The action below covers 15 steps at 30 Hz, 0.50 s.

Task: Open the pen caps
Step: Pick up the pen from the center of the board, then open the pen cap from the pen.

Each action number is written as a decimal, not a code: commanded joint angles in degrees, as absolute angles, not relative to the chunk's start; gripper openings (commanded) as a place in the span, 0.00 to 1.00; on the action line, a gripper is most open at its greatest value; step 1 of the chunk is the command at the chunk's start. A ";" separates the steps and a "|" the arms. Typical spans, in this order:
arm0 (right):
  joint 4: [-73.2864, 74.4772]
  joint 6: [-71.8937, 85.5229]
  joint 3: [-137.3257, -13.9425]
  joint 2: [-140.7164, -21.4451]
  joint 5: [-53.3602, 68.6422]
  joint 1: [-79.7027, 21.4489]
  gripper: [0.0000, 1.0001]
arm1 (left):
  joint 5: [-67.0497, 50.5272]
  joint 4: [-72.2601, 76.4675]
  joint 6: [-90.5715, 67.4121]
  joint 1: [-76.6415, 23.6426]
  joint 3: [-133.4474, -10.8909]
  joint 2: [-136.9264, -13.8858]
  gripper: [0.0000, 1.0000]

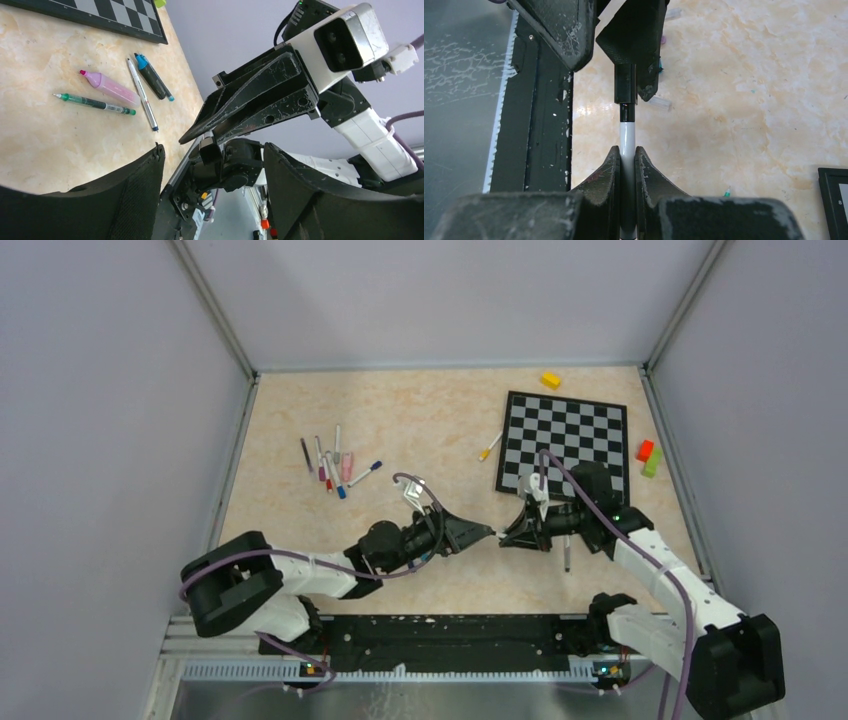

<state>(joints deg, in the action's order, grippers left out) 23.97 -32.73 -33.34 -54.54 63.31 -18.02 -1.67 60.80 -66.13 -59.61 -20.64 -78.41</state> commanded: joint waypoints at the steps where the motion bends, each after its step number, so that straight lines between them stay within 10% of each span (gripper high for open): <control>1: 20.40 -31.06 -32.66 -55.18 61.37 -19.23 0.00 | 4.47 64.70 -69.43 -61.42 -22.94 -80.36 0.71; 15: 20.03 -32.45 -32.04 -55.36 58.13 -20.34 0.00 | 6.86 62.75 -71.63 -63.43 -25.39 -83.65 0.28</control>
